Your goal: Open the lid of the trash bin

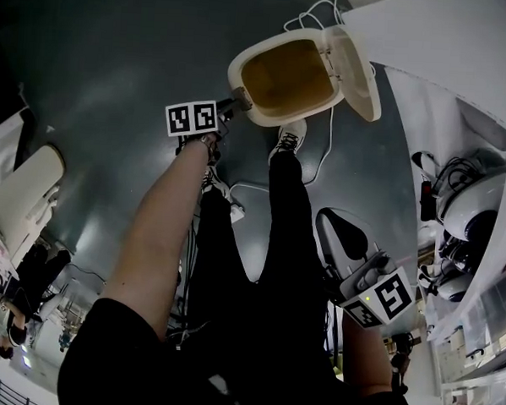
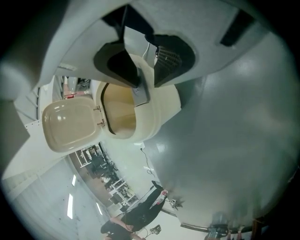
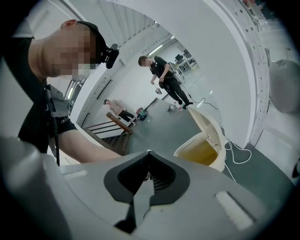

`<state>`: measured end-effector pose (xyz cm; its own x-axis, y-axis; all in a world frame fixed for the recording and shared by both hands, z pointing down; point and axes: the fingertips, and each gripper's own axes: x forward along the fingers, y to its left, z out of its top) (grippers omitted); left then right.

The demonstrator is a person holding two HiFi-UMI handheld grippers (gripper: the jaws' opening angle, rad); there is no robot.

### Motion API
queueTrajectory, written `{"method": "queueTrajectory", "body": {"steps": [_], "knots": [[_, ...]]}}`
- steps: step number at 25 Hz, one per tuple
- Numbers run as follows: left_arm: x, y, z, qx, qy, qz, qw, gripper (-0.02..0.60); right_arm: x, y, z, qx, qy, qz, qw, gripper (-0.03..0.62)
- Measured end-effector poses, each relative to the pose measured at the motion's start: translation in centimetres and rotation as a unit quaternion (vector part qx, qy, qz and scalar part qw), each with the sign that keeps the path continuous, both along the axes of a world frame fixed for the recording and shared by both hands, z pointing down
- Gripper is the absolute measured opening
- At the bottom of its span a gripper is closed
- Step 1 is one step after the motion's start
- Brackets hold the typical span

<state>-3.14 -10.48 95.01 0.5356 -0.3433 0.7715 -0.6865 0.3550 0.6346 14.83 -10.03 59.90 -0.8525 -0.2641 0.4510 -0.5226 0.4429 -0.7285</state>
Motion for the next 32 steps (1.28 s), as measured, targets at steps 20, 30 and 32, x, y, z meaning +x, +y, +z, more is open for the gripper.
{"method": "queueTrajectory", "body": {"steps": [20,30,32], "knots": [[0.3,-1.0,-20.9,0.226,0.033,0.054,0.9722,0.002,-4.6,2.8,-8.4,0.088,-0.009,-0.028,0.996,0.008],[-1.1,2.6,-43.2,0.372,0.031,0.116,0.9203,0.002,-6.9,4.7,-18.5,0.172,-0.018,0.016,0.985,0.008],[-1.5,3.8,-47.1,0.395,0.034,0.112,0.9113,0.002,-7.3,5.4,-20.5,0.178,-0.033,0.031,0.983,0.008]]}}
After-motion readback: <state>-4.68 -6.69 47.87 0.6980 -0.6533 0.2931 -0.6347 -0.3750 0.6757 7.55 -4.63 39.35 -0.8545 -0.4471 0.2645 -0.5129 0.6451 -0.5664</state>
